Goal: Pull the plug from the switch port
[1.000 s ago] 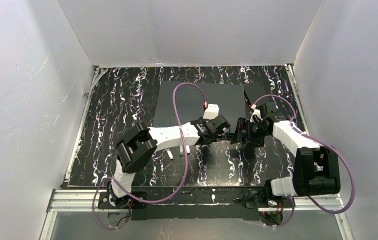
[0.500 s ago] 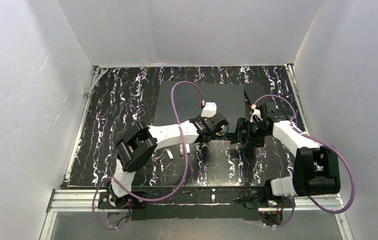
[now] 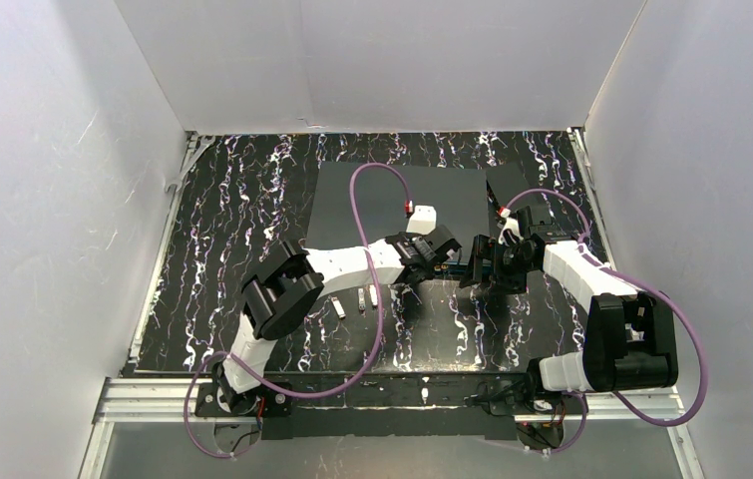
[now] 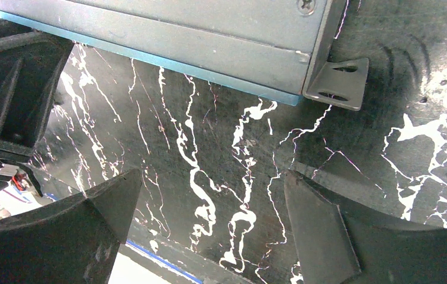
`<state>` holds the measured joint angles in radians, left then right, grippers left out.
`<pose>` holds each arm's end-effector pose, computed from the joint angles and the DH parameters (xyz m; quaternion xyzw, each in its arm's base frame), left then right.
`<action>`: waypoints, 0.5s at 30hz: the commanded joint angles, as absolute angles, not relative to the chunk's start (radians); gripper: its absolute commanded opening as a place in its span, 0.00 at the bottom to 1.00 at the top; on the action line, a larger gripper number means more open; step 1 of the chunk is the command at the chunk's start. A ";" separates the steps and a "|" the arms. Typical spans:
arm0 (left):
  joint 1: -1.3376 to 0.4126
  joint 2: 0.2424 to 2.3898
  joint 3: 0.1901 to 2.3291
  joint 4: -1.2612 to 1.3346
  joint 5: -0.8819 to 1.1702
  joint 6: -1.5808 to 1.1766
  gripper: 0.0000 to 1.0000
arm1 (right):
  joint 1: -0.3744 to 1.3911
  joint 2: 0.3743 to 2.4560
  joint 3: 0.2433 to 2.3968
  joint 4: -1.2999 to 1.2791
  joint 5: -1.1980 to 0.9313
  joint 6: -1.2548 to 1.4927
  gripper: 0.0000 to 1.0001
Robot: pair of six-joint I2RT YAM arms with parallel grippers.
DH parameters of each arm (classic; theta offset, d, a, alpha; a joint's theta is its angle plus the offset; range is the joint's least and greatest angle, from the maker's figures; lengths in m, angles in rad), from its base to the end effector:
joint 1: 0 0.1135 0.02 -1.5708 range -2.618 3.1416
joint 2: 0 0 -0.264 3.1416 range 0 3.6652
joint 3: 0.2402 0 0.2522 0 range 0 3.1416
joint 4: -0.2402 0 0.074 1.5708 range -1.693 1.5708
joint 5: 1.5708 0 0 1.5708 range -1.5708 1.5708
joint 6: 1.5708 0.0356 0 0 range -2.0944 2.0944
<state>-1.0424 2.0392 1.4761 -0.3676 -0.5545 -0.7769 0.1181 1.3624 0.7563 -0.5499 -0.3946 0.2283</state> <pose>0.2383 -0.3711 0.1854 0.0355 0.9163 -0.0793 0.3909 0.2406 0.0423 0.1838 0.0126 0.9604 0.2237 0.1658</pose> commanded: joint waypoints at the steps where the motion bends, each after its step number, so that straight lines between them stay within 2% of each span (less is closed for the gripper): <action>1: -1.032 2.037 1.514 -0.387 -0.597 -0.797 0.33 | 0.114 1.360 0.756 -0.544 -0.400 0.213 1.00; 15: -0.991 2.048 1.518 -0.372 -0.640 -0.862 0.27 | 0.114 1.359 0.755 -0.542 -0.400 0.213 1.00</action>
<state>-1.0294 2.0483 1.5036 -0.4129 -0.5579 -0.8452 0.1181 1.3624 0.7563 -0.5503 -0.3950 0.2283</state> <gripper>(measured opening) 0.286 0.997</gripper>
